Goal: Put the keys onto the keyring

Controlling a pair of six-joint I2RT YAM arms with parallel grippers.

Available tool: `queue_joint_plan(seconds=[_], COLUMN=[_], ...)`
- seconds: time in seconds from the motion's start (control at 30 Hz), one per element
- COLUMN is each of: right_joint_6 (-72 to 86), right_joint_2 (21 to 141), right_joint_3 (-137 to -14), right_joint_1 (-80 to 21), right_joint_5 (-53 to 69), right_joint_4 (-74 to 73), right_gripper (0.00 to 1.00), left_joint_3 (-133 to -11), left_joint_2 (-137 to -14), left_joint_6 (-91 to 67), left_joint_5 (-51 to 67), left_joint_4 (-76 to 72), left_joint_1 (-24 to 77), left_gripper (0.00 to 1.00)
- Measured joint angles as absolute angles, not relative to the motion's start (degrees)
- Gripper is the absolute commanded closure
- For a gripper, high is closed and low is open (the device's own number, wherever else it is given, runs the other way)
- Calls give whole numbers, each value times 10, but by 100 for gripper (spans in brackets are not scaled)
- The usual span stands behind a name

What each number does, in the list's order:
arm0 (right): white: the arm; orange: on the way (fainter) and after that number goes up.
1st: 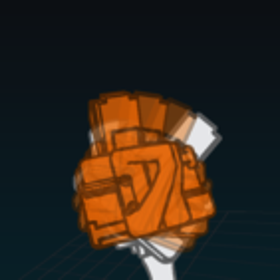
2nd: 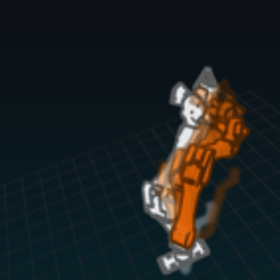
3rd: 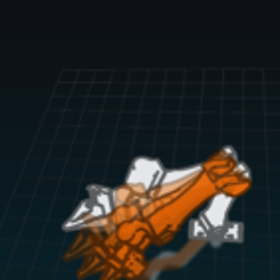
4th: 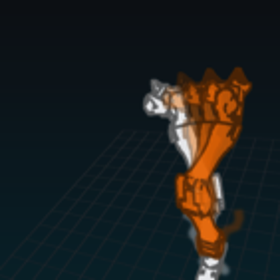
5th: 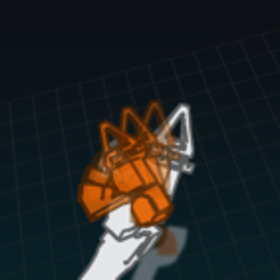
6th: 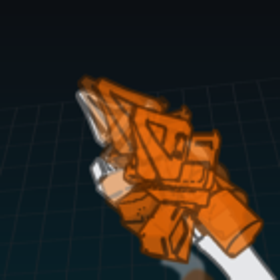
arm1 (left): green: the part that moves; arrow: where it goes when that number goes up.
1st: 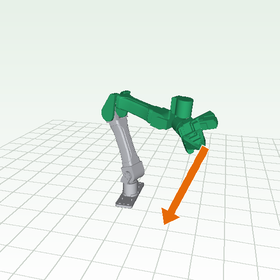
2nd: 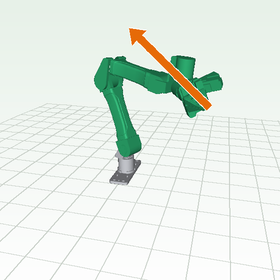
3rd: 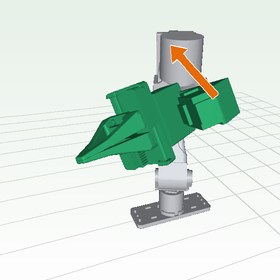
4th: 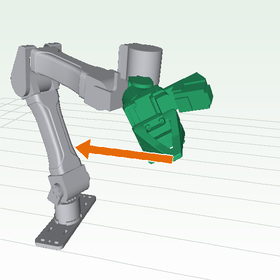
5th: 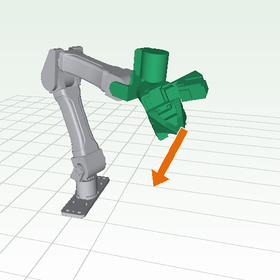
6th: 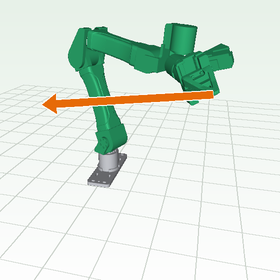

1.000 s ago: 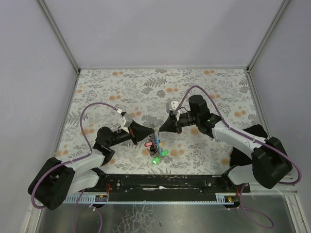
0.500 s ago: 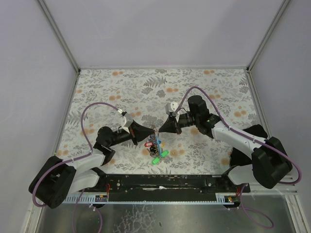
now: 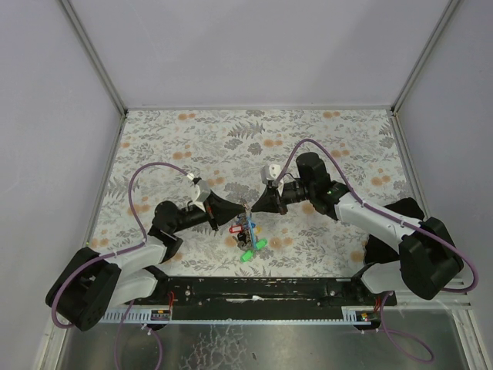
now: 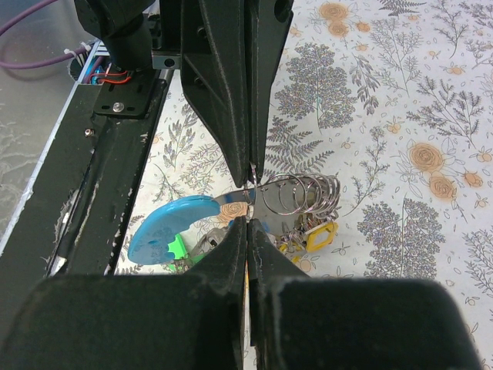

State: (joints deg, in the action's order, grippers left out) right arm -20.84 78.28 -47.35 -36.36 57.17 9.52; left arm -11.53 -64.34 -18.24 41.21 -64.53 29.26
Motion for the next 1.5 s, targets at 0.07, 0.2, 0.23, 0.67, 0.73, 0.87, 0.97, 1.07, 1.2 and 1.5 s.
queue_joint_plan(seconds=[0.07,0.2,0.23,0.67,0.73,0.87,0.97,1.07,1.2,1.5], right_joint_6=[-209,-210,-210,-224,-227,-228,-228,-228,-227,-227], right_joint_2=[783,783,783,783,783,783,783,783,781,778], right_joint_3=[-474,-474,-474,-474,-474,-474,-474,-474,-474,-474], right_joint_1=[-364,-366,-366,-368,-368,-368,-368,-368,-368,-368], right_joint_5=[572,572,572,556,553,551,552,552,556,562], right_joint_4=[95,95,96,77,73,68,67,68,69,81], right_gripper=[100,100,100,100,100,100,100,100,100,100], left_joint_3=[-115,-115,-115,-115,-115,-115,-115,-115,-115,-115], left_joint_2=[-644,-646,-647,-646,-646,-646,-646,-646,-646,-650], left_joint_6=[-183,-185,-185,-188,-188,-188,-188,-188,-188,-189], left_joint_5=[413,416,417,420,420,420,420,421,422,427], left_joint_4=[-646,-647,-647,-647,-647,-647,-647,-647,-647,-647], left_joint_1=[293,293,293,293,293,293,293,293,293,293], left_gripper=[100,100,100,100,100,100,100,100,100,100])
